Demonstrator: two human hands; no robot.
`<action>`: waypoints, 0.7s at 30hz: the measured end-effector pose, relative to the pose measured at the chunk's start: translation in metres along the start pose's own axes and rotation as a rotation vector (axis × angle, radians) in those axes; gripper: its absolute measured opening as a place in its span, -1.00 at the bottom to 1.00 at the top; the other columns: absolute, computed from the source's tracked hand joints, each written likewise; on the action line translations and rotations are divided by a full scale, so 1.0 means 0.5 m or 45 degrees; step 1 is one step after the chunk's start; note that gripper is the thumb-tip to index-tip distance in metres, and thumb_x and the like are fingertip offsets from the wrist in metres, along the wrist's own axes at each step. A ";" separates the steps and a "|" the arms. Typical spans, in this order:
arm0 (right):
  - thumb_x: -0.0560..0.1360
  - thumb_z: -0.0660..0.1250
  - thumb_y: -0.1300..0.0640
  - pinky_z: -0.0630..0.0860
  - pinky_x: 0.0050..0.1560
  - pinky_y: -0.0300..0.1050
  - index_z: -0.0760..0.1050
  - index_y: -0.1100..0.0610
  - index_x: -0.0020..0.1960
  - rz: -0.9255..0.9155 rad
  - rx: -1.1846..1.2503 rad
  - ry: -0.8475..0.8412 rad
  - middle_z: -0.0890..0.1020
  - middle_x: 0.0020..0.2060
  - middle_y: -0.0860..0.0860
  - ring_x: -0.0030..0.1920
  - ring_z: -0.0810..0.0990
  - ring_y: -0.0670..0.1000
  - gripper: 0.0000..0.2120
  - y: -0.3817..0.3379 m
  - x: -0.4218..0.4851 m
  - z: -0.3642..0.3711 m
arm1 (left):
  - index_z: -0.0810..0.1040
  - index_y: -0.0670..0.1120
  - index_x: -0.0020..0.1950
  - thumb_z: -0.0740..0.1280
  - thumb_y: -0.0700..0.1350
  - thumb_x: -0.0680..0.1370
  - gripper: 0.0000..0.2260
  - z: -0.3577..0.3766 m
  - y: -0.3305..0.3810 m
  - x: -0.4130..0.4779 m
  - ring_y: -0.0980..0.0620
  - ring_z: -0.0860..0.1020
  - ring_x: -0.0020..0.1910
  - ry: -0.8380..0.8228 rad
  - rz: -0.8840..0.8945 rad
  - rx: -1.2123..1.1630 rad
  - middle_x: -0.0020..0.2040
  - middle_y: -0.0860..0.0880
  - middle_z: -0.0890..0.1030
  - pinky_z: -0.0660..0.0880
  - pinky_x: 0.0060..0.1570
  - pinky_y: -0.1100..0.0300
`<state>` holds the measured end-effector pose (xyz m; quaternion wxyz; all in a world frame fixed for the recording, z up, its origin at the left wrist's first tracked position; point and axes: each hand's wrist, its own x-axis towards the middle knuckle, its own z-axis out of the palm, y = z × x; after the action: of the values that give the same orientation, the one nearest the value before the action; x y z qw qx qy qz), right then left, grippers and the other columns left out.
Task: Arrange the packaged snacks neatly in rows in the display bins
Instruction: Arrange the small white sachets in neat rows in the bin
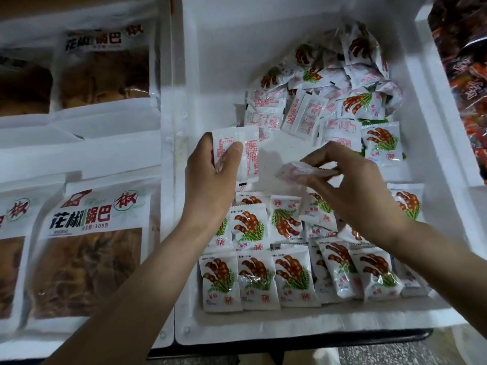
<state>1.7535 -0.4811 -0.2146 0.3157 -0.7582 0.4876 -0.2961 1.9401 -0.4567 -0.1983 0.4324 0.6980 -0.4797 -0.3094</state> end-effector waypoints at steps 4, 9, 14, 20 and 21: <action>0.43 0.31 -0.02 0.59 -0.10 -0.06 0.55 0.11 -0.05 -0.222 -0.277 -0.283 0.56 -0.07 -0.02 -0.08 0.54 -0.03 -0.78 0.019 -0.042 0.025 | 0.36 0.02 -0.20 0.24 -0.08 0.60 -0.82 -0.004 -0.001 -0.009 0.36 0.45 -0.35 -0.014 -0.030 0.007 -0.30 0.14 0.45 0.32 -0.35 0.53; 0.40 0.23 -0.25 0.37 0.15 -0.33 0.51 0.00 0.17 -0.095 -0.212 -0.567 0.44 0.17 -0.14 0.14 0.39 -0.21 -0.54 0.036 -0.078 0.038 | 0.39 -0.05 -0.13 0.23 -0.11 0.61 -0.88 -0.001 0.002 -0.017 0.42 0.46 -0.35 -0.079 -0.030 -0.047 -0.29 0.17 0.44 0.35 -0.34 0.54; 0.39 0.46 0.01 0.23 0.29 -0.25 0.23 0.02 0.43 0.113 -0.307 -0.425 0.35 0.33 -0.07 0.31 0.29 -0.06 -0.30 0.045 -0.061 0.045 | 0.49 -0.08 0.10 0.24 -0.10 0.60 -0.87 0.007 -0.012 -0.020 0.39 0.52 -0.17 -0.106 -0.041 -0.083 -0.07 0.16 0.57 0.39 -0.25 0.56; 0.39 0.46 0.03 0.31 0.23 -0.23 0.40 -0.04 0.31 0.083 -0.294 -0.494 0.46 0.23 -0.10 0.22 0.36 -0.08 -0.48 0.039 -0.041 0.050 | 0.50 -0.10 0.18 0.25 -0.12 0.59 -0.81 0.018 -0.021 -0.029 0.24 0.56 -0.01 -0.121 -0.059 -0.105 0.05 0.10 0.60 0.44 -0.15 0.55; 0.40 0.45 0.03 0.32 0.25 -0.22 0.40 -0.04 0.31 0.073 -0.301 -0.515 0.45 0.23 -0.12 0.21 0.36 -0.09 -0.49 0.040 -0.040 0.050 | 0.50 -0.09 0.18 0.25 -0.12 0.59 -0.82 0.019 -0.022 -0.031 0.22 0.56 0.02 -0.135 -0.062 -0.114 0.06 0.09 0.60 0.45 -0.13 0.54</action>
<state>1.7545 -0.4642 -0.2483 0.3244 -0.8196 0.4670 -0.0699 1.9311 -0.4432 -0.2119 0.4295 0.6721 -0.4705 -0.3775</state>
